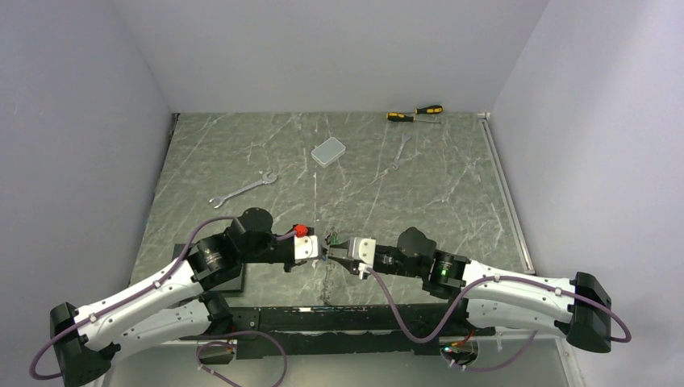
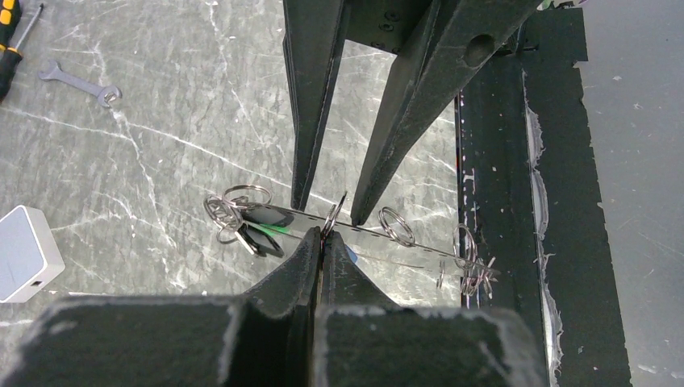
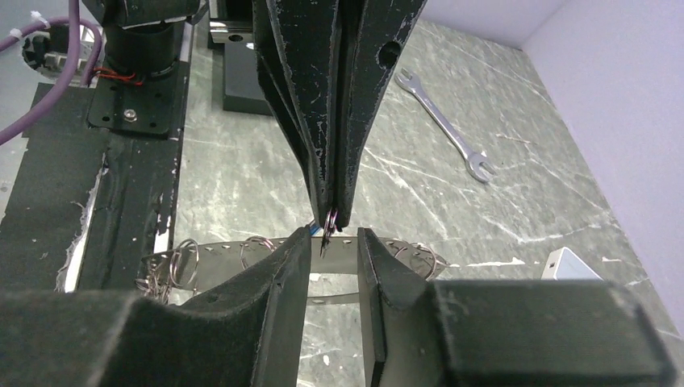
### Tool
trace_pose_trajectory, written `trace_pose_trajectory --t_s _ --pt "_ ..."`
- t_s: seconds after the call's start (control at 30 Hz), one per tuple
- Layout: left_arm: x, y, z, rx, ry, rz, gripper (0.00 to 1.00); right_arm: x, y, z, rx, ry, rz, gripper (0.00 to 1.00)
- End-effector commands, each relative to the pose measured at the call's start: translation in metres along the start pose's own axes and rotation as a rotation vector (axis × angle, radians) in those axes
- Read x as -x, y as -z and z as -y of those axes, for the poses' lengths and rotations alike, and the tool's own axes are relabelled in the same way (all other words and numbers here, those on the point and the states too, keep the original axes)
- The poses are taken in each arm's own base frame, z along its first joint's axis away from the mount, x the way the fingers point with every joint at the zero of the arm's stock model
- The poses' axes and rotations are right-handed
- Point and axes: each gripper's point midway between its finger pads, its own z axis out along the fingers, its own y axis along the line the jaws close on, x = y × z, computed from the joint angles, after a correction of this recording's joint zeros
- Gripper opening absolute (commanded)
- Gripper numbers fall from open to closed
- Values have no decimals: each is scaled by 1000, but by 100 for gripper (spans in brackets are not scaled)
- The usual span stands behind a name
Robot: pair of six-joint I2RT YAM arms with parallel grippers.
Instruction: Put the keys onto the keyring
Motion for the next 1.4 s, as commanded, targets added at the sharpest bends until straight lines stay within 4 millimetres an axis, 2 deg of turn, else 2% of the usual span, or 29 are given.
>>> trace_pose_trajectory --t_s 0.0,0.13,0.3,0.73,0.83,0.9,1.1,1.27,1.37 --pt "18 2 -5 15 -45 53 0 34 0 16 -52 18 98 31" --pt "18 2 -6 15 -45 54 0 34 -1 16 -54 20 103 31" --pt "17 2 -6 16 -45 50 0 34 -3 18 -61 17 107 24" --pt "17 2 -5 14 -45 54 0 30 -8 20 -76 13 95 20" --pt "17 2 -5 13 -47 51 0 29 -9 21 -82 12 96 12" --pt "16 2 -5 12 -46 46 0 30 -9 22 -84 12 97 0" --pt "14 3 -4 8 -57 33 0 28 -8 23 -95 13 99 0" --pt "12 9 -7 38 -66 30 33 35 0 25 -118 20 138 0" --pt "15 14 -8 65 -76 50 42 39 4 24 -120 25 165 0"
